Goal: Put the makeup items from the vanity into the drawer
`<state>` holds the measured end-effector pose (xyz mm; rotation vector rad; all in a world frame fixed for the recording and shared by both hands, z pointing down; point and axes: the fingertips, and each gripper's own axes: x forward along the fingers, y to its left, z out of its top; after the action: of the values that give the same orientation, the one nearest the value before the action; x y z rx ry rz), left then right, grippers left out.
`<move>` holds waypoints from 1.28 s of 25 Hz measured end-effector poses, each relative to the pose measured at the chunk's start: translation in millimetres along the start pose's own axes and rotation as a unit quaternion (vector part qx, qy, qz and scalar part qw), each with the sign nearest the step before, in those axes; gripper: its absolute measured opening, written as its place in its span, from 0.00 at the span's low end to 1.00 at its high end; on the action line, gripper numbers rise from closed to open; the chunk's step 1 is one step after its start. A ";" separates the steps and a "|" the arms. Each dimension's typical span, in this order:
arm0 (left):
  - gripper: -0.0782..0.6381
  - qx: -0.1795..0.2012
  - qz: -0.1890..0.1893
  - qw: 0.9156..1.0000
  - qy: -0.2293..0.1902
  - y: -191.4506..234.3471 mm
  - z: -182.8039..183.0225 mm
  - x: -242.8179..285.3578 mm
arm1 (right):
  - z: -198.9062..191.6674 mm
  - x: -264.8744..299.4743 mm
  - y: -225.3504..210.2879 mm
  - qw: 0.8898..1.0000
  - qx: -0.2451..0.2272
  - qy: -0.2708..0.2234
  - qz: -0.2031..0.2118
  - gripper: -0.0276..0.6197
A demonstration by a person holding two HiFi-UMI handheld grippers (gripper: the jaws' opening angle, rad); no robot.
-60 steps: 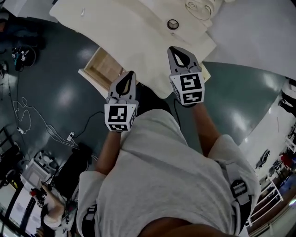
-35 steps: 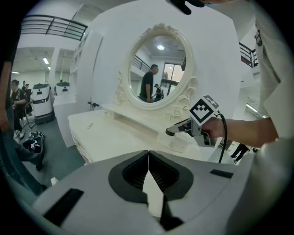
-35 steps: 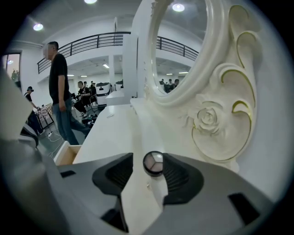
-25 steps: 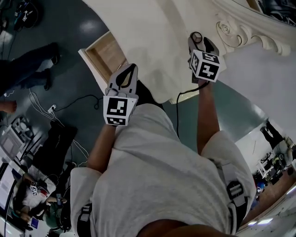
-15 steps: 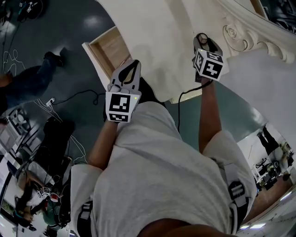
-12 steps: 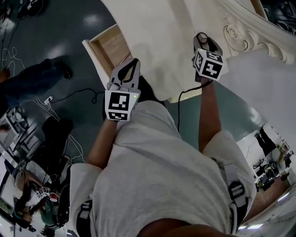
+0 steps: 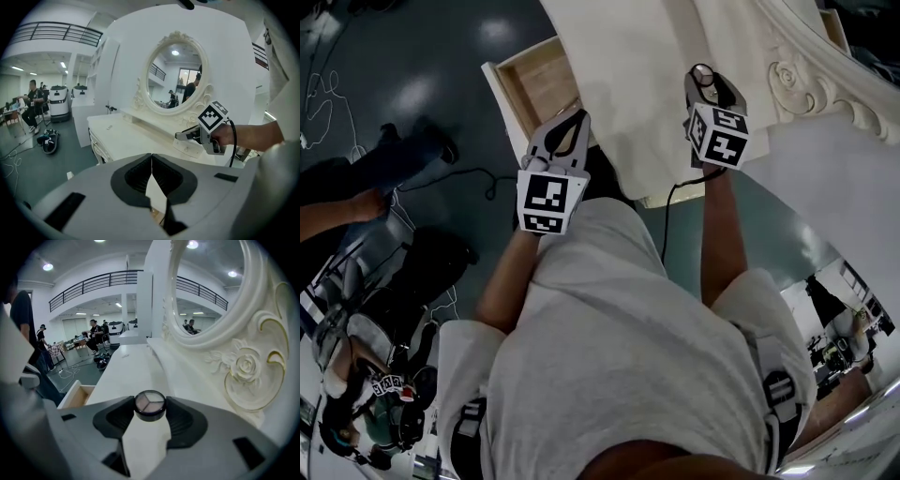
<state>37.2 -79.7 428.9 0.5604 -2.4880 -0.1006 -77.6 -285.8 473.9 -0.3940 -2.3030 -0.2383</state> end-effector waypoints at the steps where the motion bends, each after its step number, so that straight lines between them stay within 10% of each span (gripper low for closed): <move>1: 0.12 -0.001 0.003 1.000 0.001 2.1 -1.3 -3.1 | 2.5 0.1 6.7 1.000 -0.002 -0.003 0.006 0.39; 32: 0.12 -0.057 0.108 0.992 -0.036 76.2 -26.7 -86.2 | 33.9 -9.4 221.0 0.975 -0.099 -0.032 0.194 0.39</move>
<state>87.9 26.6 420.4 0.2415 -2.5770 -0.1794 -16.3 -71.4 454.8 -0.9529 -2.2150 -0.2624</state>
